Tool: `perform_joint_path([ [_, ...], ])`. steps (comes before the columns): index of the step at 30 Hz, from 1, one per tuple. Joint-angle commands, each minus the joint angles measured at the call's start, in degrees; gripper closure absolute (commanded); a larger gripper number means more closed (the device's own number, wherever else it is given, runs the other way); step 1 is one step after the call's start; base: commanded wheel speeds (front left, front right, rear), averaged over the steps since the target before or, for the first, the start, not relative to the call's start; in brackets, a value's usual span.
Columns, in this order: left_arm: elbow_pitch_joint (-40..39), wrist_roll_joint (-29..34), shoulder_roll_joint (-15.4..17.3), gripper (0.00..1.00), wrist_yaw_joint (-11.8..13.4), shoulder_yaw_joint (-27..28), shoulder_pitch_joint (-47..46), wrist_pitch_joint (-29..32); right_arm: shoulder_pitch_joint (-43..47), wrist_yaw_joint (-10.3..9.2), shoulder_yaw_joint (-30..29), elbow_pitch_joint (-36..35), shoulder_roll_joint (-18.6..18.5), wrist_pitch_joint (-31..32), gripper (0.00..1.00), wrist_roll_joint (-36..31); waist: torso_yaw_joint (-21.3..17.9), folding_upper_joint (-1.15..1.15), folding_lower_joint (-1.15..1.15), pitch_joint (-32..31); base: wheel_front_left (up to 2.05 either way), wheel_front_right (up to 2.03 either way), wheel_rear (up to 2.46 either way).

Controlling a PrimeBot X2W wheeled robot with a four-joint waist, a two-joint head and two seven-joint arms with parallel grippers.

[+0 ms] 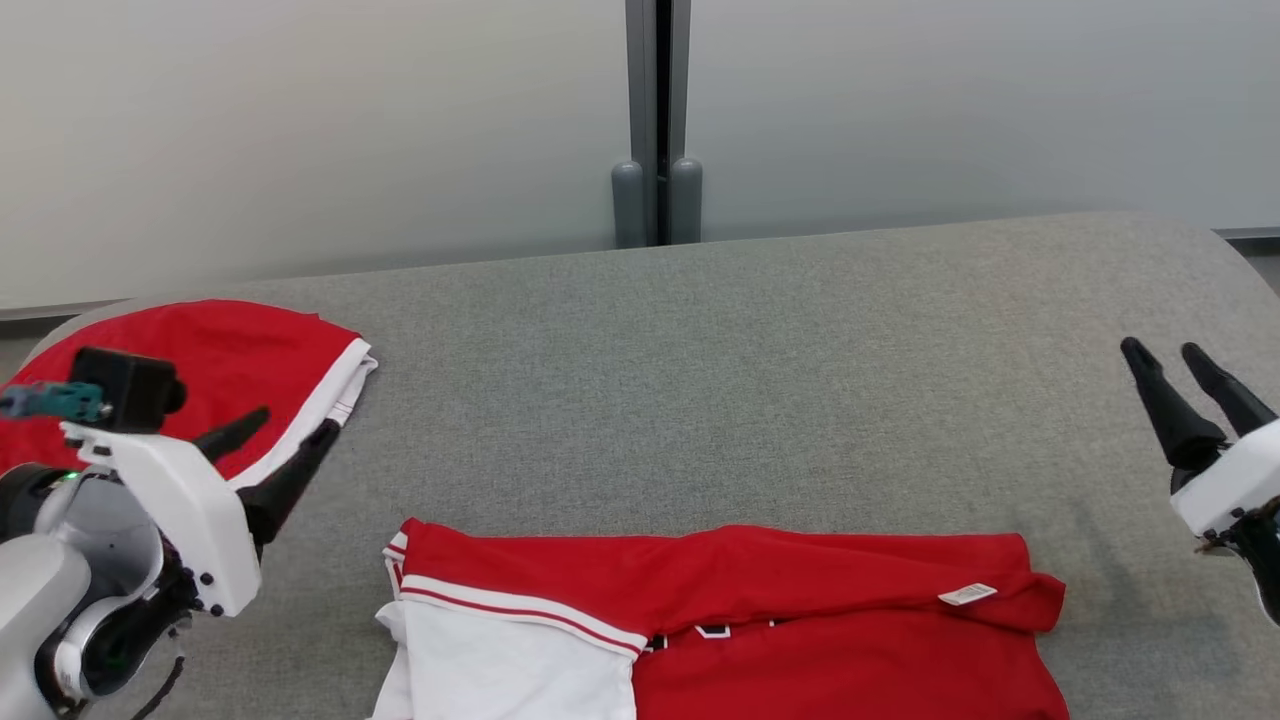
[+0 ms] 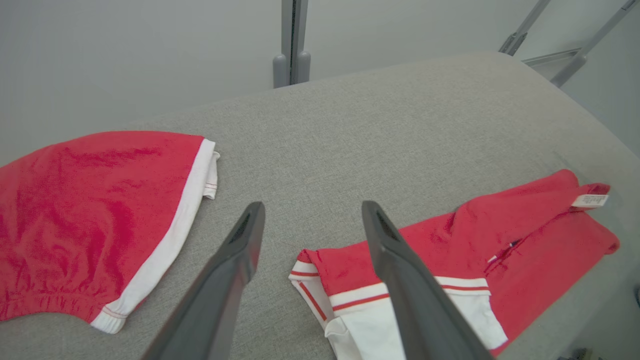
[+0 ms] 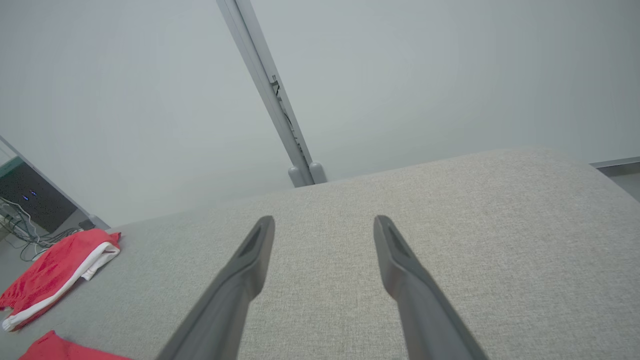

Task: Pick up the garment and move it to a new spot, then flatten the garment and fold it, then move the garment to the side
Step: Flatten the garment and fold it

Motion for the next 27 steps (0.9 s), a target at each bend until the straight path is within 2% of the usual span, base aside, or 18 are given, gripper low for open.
perform_joint_path([
  [1, -0.54, 1.31, 0.2, 0.0, 1.88, 1.05, 1.41, -3.42, 1.52, 0.01, -1.17, 0.72, 0.86, -2.27, 0.0, -0.28, 0.42, 0.0, 0.0, -0.5, 0.0, 0.0, 0.0],
  [4, -2.01, 3.68, 0.4, 0.0, 7.27, 4.06, 5.0, -13.62, 3.83, 0.0, -4.94, 2.24, 2.45, -6.67, 0.0, -1.71, 0.91, 0.0, 0.0, -0.89, 0.0, 0.0, 0.0],
  [8, -4.33, 5.22, -1.07, 0.0, 13.89, 9.13, 10.76, -25.94, 7.89, 0.0, -10.07, 2.77, 5.1, -8.43, 0.0, -5.28, 1.54, 0.0, 0.0, -1.3, 0.0, 0.0, 0.0],
  [10, -5.86, 6.92, -2.49, 0.0, 16.82, 12.47, 14.13, -27.66, 10.26, 0.0, -13.92, 3.17, 6.97, -8.74, 0.0, -7.54, 1.82, 0.0, 0.0, -1.47, 0.0, 0.0, 0.0],
  [12, -8.18, 11.27, -6.24, 0.0, 19.17, 18.28, 17.89, -27.91, 13.37, 0.0, -19.0, 2.49, 10.06, -8.75, 0.0, -11.04, 2.35, 0.0, 0.0, -1.67, 0.0, 0.0, 0.0],
  [14, -9.61, 16.68, -10.84, 0.0, 20.21, 23.6, 23.48, -27.83, 17.09, 0.0, -24.12, 1.55, 13.38, -8.72, 0.0, -14.55, 2.53, 0.0, 0.0, -1.67, 0.0, 0.0, 0.0],
  [17, -10.85, 24.62, -17.01, 0.0, 19.13, 29.55, 29.92, -27.84, 21.1, 0.0, -29.82, -0.86, 17.41, -8.67, 0.0, -20.64, 2.51, 0.0, 0.0, -1.61, 0.0, 0.0, 0.0],
  [20, -9.29, 30.03, -21.84, 0.0, 16.21, 33.18, 35.3, -27.85, 24.39, 0.0, -32.98, -3.05, 20.36, -8.65, 0.0, -25.81, 2.32, 0.0, 0.0, -1.55, 0.0, 0.0, 0.0],
  [22, -8.39, 32.69, -24.21, 0.0, 14.39, 35.29, 37.27, -27.85, 25.63, 0.0, -33.76, -4.12, 21.32, -8.38, 0.0, -28.11, 2.22, 0.0, 0.0, -1.51, 0.0, 0.0, 0.0],
  [23, -8.39, 32.69, -24.21, 0.0, 14.39, 35.29, 37.27, -27.85, 25.63, 0.0, -33.76, -4.12, 21.32, -8.38, 0.0, -28.11, 2.22, 0.0, 0.0, -1.51, 0.0, 0.0, 0.0],
  [27, -6.61, 35.9, -27.95, 0.0, 10.49, 39.25, 39.39, -27.86, 27.6, 0.0, -35.36, -5.37, 22.77, -5.13, 0.0, -31.19, 2.2, 0.0, 0.0, -1.31, 0.0, 0.0, 0.0],
])
